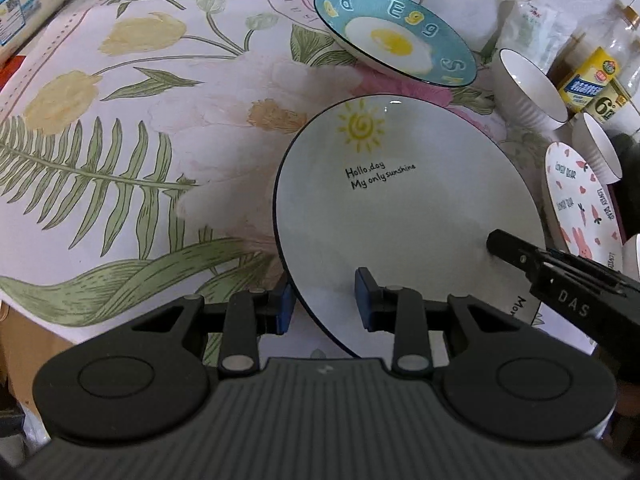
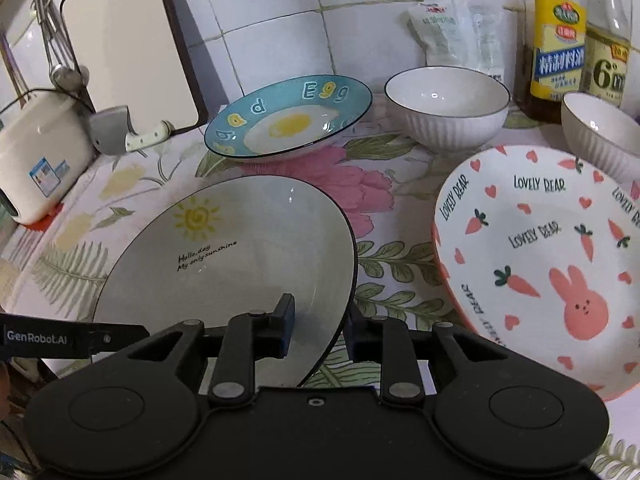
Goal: Organize plates and bowls
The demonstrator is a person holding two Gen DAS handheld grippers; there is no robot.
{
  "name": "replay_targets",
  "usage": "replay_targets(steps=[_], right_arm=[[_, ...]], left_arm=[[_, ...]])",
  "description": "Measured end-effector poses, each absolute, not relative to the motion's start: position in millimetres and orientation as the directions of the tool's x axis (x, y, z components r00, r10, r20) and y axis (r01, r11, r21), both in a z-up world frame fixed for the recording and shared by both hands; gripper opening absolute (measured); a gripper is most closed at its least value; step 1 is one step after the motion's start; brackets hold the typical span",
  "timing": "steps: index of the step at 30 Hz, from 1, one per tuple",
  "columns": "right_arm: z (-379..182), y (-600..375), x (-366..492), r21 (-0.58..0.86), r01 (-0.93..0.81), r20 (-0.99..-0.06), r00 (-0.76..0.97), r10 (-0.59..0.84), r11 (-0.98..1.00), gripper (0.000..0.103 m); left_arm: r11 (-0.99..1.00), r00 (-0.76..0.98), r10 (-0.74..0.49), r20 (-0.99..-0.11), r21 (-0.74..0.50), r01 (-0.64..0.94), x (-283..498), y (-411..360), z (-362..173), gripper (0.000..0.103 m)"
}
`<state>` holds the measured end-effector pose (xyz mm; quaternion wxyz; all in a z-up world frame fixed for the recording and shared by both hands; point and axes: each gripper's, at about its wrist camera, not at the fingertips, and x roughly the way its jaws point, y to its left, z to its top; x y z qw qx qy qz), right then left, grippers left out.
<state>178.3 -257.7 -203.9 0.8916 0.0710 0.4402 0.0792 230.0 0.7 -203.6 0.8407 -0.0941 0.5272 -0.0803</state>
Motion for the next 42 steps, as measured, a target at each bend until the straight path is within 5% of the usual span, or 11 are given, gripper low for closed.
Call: replay_targets(steps=[8, 13, 18, 26, 32, 42], right_arm=[[-197, -237, 170, -0.002, -0.107, -0.810, 0.583, 0.061, 0.994, 0.032], [-180, -241, 152, 0.087, -0.128, -0.831, 0.537, 0.143, 0.988, 0.036], [-142, -249, 113, 0.218, -0.204, -0.756, 0.583, 0.298, 0.954, 0.036], [-91, -274, 65, 0.189, -0.189, -0.663, 0.700, 0.267, 0.964, 0.037], [-66, -294, 35, 0.157, -0.174, -0.600, 0.765, 0.234, 0.972, 0.048], [-60, -334, 3, 0.154, -0.082, -0.588, 0.794, 0.158, 0.985, 0.053]], left_arm=[[0.987, 0.380, -0.159, -0.911, -0.159, 0.033, 224, -12, -193, 0.027], [0.985, 0.374, -0.173, -0.911, -0.168, 0.046, 205, -15, -171, 0.027], [0.973, 0.428, -0.232, -0.873, -0.203, 0.115, 173, -24, -127, 0.027], [0.965, 0.500, -0.243, -0.831, -0.154, 0.213, 140, -49, -75, 0.027], [0.947, 0.517, -0.271, -0.812, -0.130, 0.292, 121, -77, -55, 0.027], [0.926, 0.510, -0.299, -0.807, -0.115, 0.361, 104, -118, -56, 0.031]])
